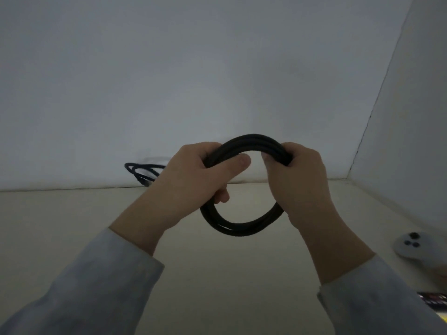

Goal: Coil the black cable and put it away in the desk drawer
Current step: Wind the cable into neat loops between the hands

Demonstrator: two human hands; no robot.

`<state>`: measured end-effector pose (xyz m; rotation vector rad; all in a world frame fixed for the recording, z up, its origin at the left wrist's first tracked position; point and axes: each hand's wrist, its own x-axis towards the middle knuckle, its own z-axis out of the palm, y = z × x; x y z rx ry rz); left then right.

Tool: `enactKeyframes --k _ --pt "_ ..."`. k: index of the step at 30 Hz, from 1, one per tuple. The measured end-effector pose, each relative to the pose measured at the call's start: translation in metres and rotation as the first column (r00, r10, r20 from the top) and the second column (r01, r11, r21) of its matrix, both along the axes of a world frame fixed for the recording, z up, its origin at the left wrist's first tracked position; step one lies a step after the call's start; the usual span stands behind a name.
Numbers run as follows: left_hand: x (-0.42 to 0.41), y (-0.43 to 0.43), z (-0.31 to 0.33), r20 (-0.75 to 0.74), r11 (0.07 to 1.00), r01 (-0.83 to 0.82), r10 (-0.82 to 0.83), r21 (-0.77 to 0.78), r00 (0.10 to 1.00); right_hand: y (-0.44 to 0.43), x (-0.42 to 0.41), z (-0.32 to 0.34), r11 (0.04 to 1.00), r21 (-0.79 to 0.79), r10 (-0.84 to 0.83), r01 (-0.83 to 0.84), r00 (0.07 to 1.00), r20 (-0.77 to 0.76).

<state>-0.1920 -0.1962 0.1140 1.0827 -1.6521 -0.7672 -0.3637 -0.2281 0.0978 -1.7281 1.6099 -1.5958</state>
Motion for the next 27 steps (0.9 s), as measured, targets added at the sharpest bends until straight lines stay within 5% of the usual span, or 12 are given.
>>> enactKeyframes --k 6,11,15,24,27 --pt "0.004 0.0 0.003 -0.087 0.995 0.1 -0.098 0.018 0.991 0.0 0.006 -0.002 0.993 0.102 0.024 -0.061 0.945 0.325" --pt "0.008 -0.001 0.003 -0.023 0.997 0.064 -0.065 -0.035 0.998 0.002 0.007 0.001 0.995 0.078 0.018 -0.067 0.862 0.507" --pt "0.007 -0.003 -0.001 -0.008 0.994 0.095 -0.095 -0.059 0.995 0.004 0.008 0.002 0.996 0.042 0.038 -0.076 0.819 0.572" --pt "0.0 -0.001 -0.002 -0.394 0.984 0.174 -0.175 -0.041 0.902 0.006 0.019 -0.003 0.974 0.085 0.111 -0.211 0.768 0.631" --pt "-0.007 0.001 -0.001 -0.37 0.999 -0.002 -0.014 -0.042 0.929 0.007 0.019 -0.002 0.969 0.103 0.116 -0.223 0.784 0.61"
